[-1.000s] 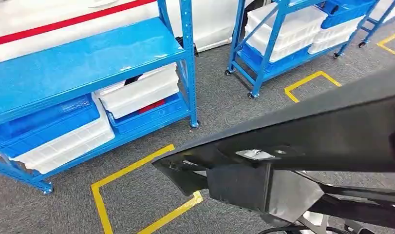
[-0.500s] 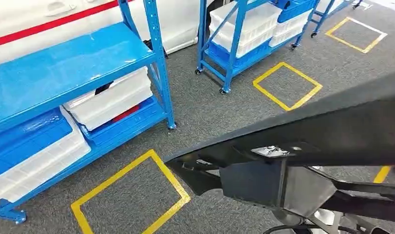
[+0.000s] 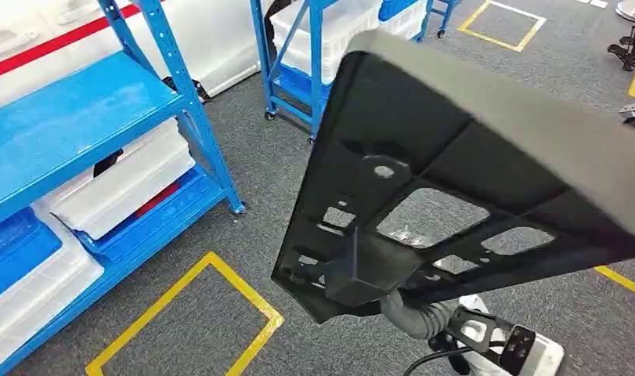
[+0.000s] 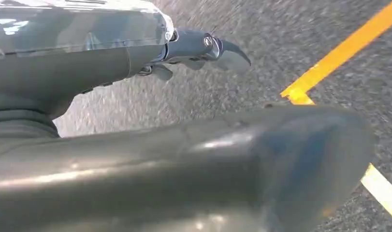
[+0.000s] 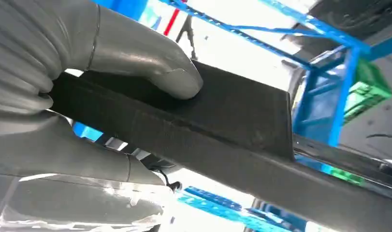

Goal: Take the parts from the cabinet and place them on the table.

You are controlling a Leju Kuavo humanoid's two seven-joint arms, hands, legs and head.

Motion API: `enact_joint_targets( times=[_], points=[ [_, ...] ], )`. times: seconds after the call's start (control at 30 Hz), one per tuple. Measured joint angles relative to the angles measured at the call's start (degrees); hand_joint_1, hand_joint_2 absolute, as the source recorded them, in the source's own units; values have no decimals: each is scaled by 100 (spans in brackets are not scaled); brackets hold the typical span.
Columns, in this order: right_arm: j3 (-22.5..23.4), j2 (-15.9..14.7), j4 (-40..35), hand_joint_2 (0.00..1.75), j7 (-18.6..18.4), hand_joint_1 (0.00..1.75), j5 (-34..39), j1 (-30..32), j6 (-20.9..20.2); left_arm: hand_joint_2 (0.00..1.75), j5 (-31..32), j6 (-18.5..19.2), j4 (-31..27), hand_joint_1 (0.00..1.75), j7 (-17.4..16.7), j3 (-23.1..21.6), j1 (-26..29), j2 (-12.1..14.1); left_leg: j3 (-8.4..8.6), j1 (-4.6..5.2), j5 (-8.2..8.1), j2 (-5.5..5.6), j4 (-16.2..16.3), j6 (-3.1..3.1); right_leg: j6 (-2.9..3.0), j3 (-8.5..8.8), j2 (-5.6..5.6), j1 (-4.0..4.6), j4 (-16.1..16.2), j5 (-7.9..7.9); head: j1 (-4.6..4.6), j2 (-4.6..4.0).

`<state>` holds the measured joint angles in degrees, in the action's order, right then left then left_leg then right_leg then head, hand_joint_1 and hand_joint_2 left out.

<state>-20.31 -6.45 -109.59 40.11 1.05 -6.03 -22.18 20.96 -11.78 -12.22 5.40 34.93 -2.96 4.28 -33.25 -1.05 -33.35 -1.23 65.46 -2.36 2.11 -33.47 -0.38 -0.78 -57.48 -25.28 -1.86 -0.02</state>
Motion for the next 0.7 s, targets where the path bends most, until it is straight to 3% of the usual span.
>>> enact_joint_targets(
  times=[0.07,0.1,0.13,0.2,0.23,0.27,0.33,0.4,0.43,0.47,0.5,0.57,0.6,0.63,0.67,0.7],
  points=[
    [-181,7,170,175,-7,175,-72,13,-2,0,-13,-13,0,0,0,61,38,-2,-411,1,-314,79,855,-13,13,-18,144,23,-5,6,0,0],
    [-273,9,249,175,-7,175,-81,14,-29,0,-42,-22,0,0,2,81,60,-15,-490,0,-263,80,972,-7,16,-20,231,30,-7,9,0,0],
    [-356,13,304,175,-7,175,-100,12,-35,0,-50,-24,0,0,13,87,76,-33,-417,1,-73,88,772,7,15,-13,311,34,-11,10,0,0],
    [-459,28,369,175,-7,175,-118,-1,-28,0,-57,-24,0,0,66,107,86,-50,2,-2,493,184,-193,50,3,14,457,36,-26,3,0,0],
    [-493,28,389,175,-7,175,-118,-14,-13,0,-55,-15,0,0,83,120,94,-52,195,-11,704,414,-661,78,-14,18,511,35,-35,-3,0,0],
    [-522,28,412,175,-4,175,-103,-41,11,0,-48,0,0,0,102,133,106,-52,245,-14,634,655,-798,111,-53,-10,569,68,-60,-2,0,0],
    [-559,24,441,175,-4,175,-61,-86,53,0,-13,44,0,0,122,157,92,-55,252,6,625,545,-836,132,-142,-85,704,17,-63,37,2,0],
    [-559,20,439,175,0,175,-35,-87,103,0,22,85,0,0,83,181,79,-57,271,-9,672,418,-889,219,-236,-111,815,28,-38,70,0,0],
    [-559,13,437,175,4,175,-17,-80,114,0,44,90,0,0,63,184,70,-59,291,-20,701,324,-927,262,-236,-128,524,29,-128,7,2,0],
    [-557,9,421,175,7,175,-8,-101,129,0,66,96,0,0,59,188,74,-68,292,-7,704,260,-940,306,-246,-255,237,53,-362,-177,2,0],
    [-557,7,382,175,9,175,2,-105,160,0,88,107,0,0,41,194,90,-72,287,10,700,184,-938,326,-263,-459,130,44,-783,-421,2,0],
    [-555,0,321,175,9,175,28,-100,212,0,146,131,0,0,13,197,118,-79,280,33,690,8,-933,341,-290,-898,93,27,-1681,-780,0,0],
    [-550,-4,301,175,9,175,35,-97,223,0,182,147,0,0,-2,197,116,-79,279,41,688,-70,-931,343,-301,-978,89,18,-1848,-777,2,0],
    [-544,-11,273,175,9,175,42,-93,236,0,197,159,0,0,-24,197,103,-87,282,45,681,-141,-930,344,-303,-916,76,9,-1739,-658,2,0],
    [-542,-18,235,175,9,175,51,-94,243,0,232,173,0,0,-42,197,85,-96,288,50,671,-205,-923,336,-294,-713,49,7,-1371,-443,0,0],
    [-533,-20,174,175,9,175,70,-96,258,0,256,190,0,0,-57,197,67,-107,298,51,656,-266,-912,320,-273,-400,-23,11,-819,-200,2,0]
  ],
)
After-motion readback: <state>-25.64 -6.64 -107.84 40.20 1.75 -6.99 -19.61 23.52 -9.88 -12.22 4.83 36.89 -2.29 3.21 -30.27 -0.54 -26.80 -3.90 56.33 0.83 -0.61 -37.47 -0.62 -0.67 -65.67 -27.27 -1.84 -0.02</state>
